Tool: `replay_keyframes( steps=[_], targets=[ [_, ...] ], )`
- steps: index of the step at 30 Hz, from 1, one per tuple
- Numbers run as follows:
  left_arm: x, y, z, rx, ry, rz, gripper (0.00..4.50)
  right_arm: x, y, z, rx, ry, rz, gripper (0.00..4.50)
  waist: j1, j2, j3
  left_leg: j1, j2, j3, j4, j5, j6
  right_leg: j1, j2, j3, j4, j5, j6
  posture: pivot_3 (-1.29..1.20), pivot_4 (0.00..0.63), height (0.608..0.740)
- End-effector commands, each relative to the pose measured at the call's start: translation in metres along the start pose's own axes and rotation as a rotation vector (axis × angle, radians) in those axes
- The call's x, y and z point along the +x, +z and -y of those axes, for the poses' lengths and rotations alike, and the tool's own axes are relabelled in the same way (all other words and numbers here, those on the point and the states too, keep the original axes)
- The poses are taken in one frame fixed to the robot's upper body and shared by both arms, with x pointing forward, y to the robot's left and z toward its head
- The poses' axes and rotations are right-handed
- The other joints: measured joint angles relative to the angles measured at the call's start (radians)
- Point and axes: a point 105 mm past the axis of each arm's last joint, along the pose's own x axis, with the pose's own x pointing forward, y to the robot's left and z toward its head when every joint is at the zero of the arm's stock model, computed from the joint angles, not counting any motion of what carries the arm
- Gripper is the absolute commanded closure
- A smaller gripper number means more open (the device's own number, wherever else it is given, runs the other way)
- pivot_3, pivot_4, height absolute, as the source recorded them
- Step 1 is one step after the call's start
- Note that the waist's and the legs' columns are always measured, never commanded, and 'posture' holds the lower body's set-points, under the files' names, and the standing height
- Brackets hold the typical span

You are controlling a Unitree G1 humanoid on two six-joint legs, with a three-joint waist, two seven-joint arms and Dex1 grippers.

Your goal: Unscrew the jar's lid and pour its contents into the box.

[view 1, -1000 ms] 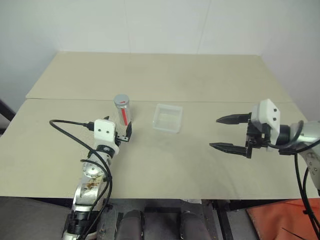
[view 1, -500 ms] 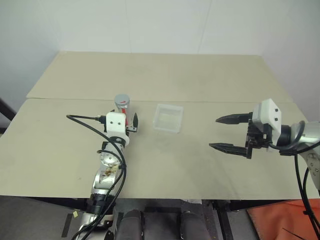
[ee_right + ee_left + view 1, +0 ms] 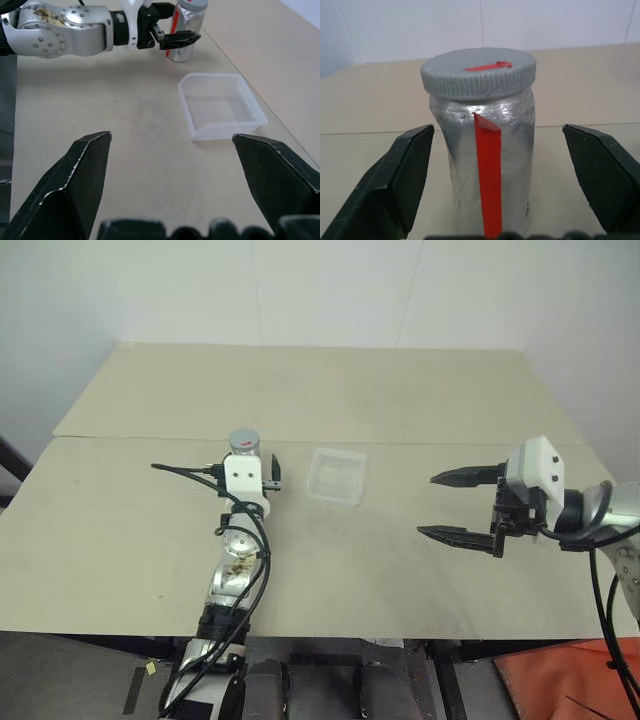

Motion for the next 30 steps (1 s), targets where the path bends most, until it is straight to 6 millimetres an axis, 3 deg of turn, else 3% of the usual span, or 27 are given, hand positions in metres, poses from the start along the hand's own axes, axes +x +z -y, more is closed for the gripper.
replay_keyframes(
  steps=[1, 18, 26, 30],
  targets=[
    [0.007, 0.012, 0.001, -0.014, 0.02, 0.049, 0.05, -0.007, 0.012, 0.003, -0.051, -0.027, 0.016, 0.0, 0.0, 0.0, 0.0, 0.0, 0.0, 0.0, 0.0, 0.0, 0.0, 0.0, 0.0, 0.0, 0.0, 0.0, 0.0, 0.0, 0.15, 0.74],
    [0.02, 0.003, 0.009, -0.035, 0.001, 0.002, 0.05, -0.008, 0.013, 0.001, -0.055, -0.017, 0.024, 0.0, 0.0, 0.0, 0.0, 0.0, 0.0, 0.001, 0.0, 0.0, 0.0, 0.0, 0.0, 0.0, 0.0, 0.0, 0.0, 0.0, 0.15, 0.74],
    [0.024, 0.002, 0.014, -0.034, -0.024, 0.0, 2.51, -0.008, 0.015, 0.0, -0.06, -0.018, 0.03, 0.0, 0.0, 0.0, 0.0, 0.0, -0.001, 0.001, 0.0, 0.0, 0.0, 0.0, 0.0, -0.001, 0.0, 0.0, 0.0, 0.0, 0.15, 0.74],
    [0.025, 0.005, 0.009, -0.024, -0.024, 0.014, 2.56, -0.008, 0.013, 0.0, -0.063, -0.02, 0.029, 0.0, 0.001, 0.0, 0.0, -0.001, -0.001, 0.001, 0.0, 0.0, 0.0, 0.0, 0.0, -0.001, 0.0, 0.0, 0.0, 0.0, 0.15, 0.74]
  ],
)
